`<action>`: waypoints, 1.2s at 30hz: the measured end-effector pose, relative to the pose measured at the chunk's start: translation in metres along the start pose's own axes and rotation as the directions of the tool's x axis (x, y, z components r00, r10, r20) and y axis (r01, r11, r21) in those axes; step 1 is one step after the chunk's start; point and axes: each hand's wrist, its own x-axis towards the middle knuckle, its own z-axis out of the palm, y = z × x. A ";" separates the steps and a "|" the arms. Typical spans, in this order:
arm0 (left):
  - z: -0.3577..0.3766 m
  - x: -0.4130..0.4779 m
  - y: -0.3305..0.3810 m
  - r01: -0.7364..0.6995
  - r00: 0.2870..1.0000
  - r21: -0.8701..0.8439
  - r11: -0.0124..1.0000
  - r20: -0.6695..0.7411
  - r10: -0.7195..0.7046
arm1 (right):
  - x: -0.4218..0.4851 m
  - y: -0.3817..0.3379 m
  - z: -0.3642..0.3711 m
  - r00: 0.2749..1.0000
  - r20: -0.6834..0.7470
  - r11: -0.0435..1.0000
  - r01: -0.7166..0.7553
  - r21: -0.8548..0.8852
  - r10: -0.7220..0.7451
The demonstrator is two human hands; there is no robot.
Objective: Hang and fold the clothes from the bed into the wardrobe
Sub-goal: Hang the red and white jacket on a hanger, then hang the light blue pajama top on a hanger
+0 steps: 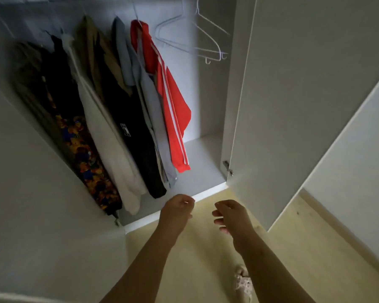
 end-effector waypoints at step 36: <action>0.392 -0.563 -0.141 -0.645 0.218 0.249 0.722 0.966 -0.138 | -0.547 0.439 -0.321 0.322 -0.672 0.646 0.200 0.737 0.667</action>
